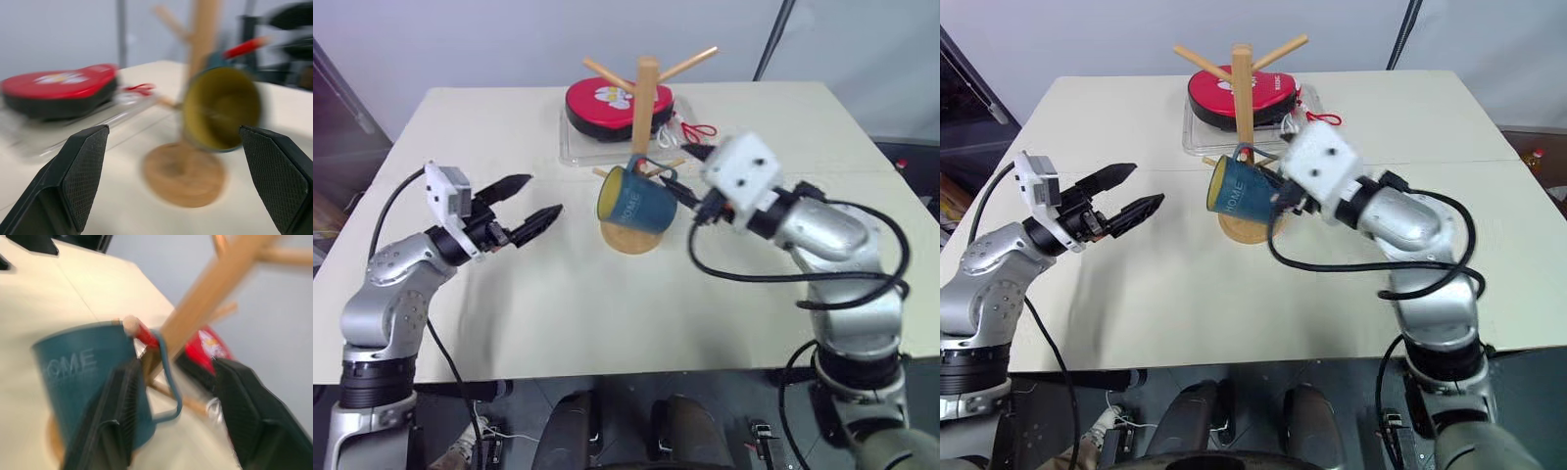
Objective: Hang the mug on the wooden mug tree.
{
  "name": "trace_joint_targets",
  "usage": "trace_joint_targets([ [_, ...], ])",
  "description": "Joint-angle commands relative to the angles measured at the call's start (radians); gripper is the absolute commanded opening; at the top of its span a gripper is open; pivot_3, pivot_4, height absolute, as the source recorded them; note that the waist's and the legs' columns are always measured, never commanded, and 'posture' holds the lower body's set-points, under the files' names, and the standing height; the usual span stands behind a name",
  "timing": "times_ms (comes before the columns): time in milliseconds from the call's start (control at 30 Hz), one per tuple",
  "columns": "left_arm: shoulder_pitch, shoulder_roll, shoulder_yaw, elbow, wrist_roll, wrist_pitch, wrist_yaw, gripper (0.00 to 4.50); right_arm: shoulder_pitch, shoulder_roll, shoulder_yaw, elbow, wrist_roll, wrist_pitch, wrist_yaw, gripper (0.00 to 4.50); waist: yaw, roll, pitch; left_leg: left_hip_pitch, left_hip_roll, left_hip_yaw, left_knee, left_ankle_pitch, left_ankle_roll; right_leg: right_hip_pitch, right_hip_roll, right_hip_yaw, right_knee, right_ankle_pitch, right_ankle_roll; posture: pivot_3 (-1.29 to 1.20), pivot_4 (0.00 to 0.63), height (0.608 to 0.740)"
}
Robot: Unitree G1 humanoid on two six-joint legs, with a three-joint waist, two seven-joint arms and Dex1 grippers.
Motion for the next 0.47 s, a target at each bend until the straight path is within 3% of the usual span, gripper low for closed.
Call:
trace_joint_targets([
  [33,0.010,-0.019,0.034,0.065,0.069,-0.074,0.055,4.50,0.122,0.043,-0.179,-0.007,0.124,-0.016,-0.016,2.37,0.001,0.000,0.000,0.000,0.000,0.000,0.000,0.000,0.000,0.000,0.000,0.000,0.000,0.000,0.000,0.00,0.150,0.740],
  [167,0.021,-0.112,0.057,0.205,0.173,-0.156,0.235,4.50,0.293,0.136,-0.262,0.164,0.132,-0.179,-0.129,2.37,0.001,-0.001,-0.001,0.001,0.000,0.000,-0.001,0.000,0.000,0.001,0.000,0.000,0.000,0.000,0.000,0.00,0.150,0.740],
  [467,0.071,-0.167,0.043,0.183,0.223,-0.168,0.304,4.50,0.321,0.182,-0.245,0.340,0.191,-0.356,-0.200,2.37,-0.003,-0.001,0.000,0.001,0.000,0.001,-0.001,0.000,0.000,-0.001,0.000,0.001,0.001,0.000,0.000,0.00,0.150,0.740],
])
